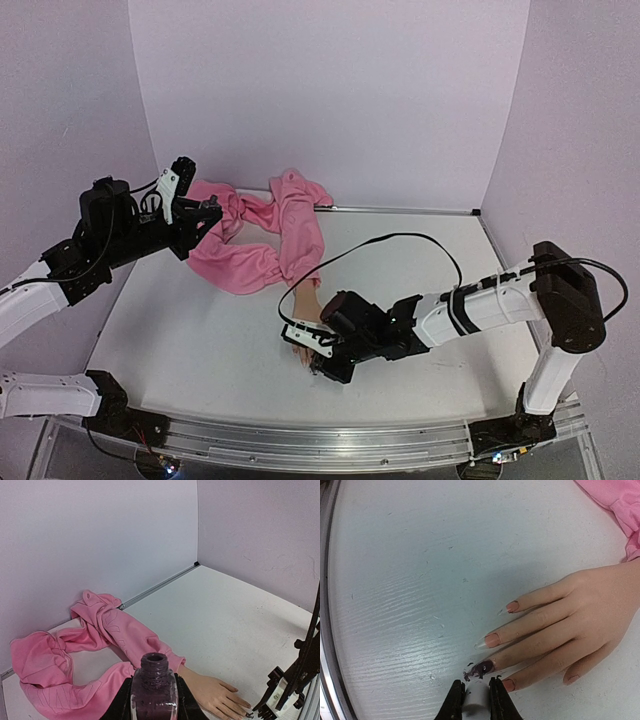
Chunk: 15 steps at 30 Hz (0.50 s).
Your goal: Paint the nails
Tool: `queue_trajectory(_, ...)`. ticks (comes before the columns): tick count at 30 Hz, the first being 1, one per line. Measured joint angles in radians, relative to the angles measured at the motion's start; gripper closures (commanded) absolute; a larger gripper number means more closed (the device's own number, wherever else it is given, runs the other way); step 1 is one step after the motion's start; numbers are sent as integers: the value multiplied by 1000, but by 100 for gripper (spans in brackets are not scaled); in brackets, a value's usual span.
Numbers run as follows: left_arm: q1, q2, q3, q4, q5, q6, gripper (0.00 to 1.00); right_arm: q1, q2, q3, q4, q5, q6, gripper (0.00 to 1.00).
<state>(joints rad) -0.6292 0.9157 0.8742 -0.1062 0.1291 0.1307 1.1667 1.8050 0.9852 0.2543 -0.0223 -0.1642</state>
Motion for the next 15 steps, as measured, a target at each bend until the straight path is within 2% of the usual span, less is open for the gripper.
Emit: queue_trajectory(15,0,0,0,0,0,0,100,4,0,-9,0,8,0,100)
